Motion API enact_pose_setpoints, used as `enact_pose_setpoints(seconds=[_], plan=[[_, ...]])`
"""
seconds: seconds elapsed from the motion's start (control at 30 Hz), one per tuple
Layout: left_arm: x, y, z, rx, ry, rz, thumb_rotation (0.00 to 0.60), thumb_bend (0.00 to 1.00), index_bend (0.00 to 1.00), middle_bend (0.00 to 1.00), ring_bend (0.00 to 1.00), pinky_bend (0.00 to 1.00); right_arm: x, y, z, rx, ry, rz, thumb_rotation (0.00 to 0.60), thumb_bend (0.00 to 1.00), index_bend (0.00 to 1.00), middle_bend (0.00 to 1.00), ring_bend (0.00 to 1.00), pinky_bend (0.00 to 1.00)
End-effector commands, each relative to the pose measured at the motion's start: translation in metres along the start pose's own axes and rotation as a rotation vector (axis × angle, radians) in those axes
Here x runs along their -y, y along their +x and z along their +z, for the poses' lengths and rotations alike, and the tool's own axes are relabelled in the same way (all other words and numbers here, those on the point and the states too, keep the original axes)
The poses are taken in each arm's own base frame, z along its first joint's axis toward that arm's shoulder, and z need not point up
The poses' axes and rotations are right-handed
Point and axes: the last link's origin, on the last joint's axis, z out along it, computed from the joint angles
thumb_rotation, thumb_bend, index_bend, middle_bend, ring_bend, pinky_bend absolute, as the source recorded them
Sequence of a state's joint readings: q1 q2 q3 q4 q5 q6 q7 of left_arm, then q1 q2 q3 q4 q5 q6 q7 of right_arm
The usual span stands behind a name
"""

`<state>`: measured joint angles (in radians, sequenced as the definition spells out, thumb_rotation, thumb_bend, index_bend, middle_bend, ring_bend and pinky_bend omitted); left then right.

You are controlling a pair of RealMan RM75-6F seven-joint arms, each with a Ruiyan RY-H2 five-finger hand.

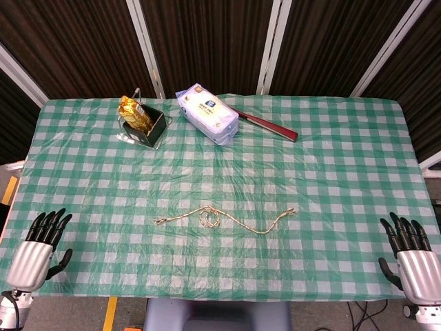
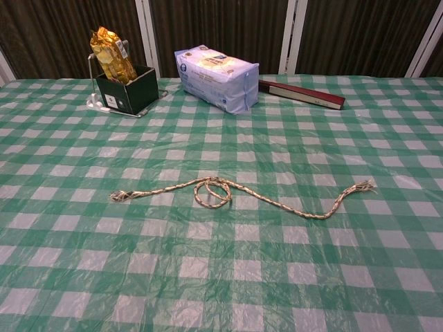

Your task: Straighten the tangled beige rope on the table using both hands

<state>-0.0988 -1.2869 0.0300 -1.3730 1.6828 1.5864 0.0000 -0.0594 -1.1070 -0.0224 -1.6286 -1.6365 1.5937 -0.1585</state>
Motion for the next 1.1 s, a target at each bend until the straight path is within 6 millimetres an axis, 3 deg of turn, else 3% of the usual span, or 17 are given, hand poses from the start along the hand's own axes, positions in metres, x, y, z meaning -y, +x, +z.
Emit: enact_pose_setpoints(seconds=[0.03, 0.17, 0.43, 0.7, 0.9, 1.1], plan=[[-0.003, -0.002, 0.001, 0.009, -0.012, -0.006, 0.600, 0.41, 0.00, 0.00, 0.00, 0.06, -0.001, 0.001, 0.000, -0.009, -0.009, -0.001, 0.600, 0.43, 0.00, 0.00, 0.00, 0.00], [-0.019, -0.011, 0.014, 0.033, -0.073, -0.021, 0.600, 0.41, 0.00, 0.00, 0.00, 0.06, 0.001, -0.002, 0.000, -0.002, -0.007, -0.007, 0.600, 0.43, 0.00, 0.00, 0.00, 0.00], [-0.081, -0.046, 0.058, 0.229, -0.240, -0.002, 0.600, 0.41, 0.00, 0.00, 0.00, 0.06, 0.000, -0.004, 0.004, -0.002, -0.025, -0.021, 0.600, 0.43, 0.00, 0.00, 0.00, 0.00], [-0.125, -0.067, 0.099, 0.253, -0.295, -0.020, 0.600, 0.41, 0.01, 0.00, 0.00, 0.06, 0.001, -0.013, 0.011, 0.039, -0.034, -0.039, 0.600, 0.43, 0.00, 0.00, 0.00, 0.00], [-0.145, -0.080, 0.125, 0.189, -0.265, -0.041, 0.600, 0.41, 0.26, 0.00, 0.00, 0.05, 0.001, -0.015, 0.014, 0.050, -0.040, -0.042, 0.600, 0.43, 0.00, 0.00, 0.00, 0.00], [-0.153, -0.094, 0.144, 0.158, -0.206, -0.072, 0.600, 0.41, 0.38, 0.00, 0.00, 0.05, 0.000, -0.016, 0.016, 0.059, -0.046, -0.043, 0.600, 0.43, 0.00, 0.00, 0.00, 0.00]])
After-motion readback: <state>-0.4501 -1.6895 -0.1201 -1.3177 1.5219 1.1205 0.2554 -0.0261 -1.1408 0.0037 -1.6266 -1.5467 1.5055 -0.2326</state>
